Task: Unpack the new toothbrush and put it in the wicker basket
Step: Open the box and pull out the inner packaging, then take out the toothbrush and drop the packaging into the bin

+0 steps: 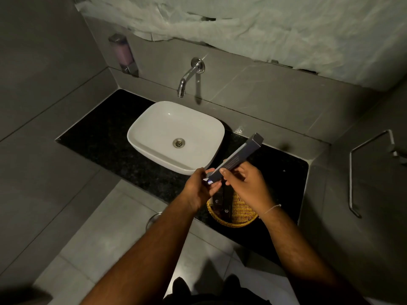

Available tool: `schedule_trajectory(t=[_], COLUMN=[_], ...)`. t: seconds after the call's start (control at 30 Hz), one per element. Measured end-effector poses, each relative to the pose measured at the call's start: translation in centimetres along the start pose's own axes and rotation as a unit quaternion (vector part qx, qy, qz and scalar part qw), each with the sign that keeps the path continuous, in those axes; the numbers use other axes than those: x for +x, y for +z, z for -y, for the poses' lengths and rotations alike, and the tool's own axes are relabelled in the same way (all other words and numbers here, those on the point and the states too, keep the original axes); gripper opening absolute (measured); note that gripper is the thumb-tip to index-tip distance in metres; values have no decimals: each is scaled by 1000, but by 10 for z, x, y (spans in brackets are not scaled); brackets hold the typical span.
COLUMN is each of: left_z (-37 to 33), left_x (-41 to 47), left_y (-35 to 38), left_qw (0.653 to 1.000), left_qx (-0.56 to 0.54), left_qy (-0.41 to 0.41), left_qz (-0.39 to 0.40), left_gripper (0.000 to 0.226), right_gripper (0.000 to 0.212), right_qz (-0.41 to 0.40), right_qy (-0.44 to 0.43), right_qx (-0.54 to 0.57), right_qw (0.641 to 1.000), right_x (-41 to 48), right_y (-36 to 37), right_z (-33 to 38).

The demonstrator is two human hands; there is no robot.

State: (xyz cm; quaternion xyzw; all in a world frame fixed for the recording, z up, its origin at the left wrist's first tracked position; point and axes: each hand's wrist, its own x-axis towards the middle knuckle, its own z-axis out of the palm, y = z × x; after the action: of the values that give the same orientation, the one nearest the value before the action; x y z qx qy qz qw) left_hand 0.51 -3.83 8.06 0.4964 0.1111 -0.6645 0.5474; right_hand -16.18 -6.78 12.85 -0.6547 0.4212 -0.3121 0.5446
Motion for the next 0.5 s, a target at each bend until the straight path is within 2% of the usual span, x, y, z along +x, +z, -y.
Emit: schedule_trajectory(t=[0.2, 0.33, 0.5], left_z=[2, 6, 4], left_x=[6, 8, 8], left_y=[-6, -10, -18], left_qw=[998, 994, 989], left_qx=[47, 88, 106], left_qy=[11, 37, 76], left_qz=[-45, -57, -67], left_gripper=[37, 36, 32], right_gripper=[38, 33, 32], right_qz=[8, 5, -34], right_qy=[-17, -26, -27], right_qx=[-25, -41, 17], right_qw=[1000, 999, 999], right_x=[4, 8, 15], right_y=[-4, 0, 4], right_z=[14, 21, 34])
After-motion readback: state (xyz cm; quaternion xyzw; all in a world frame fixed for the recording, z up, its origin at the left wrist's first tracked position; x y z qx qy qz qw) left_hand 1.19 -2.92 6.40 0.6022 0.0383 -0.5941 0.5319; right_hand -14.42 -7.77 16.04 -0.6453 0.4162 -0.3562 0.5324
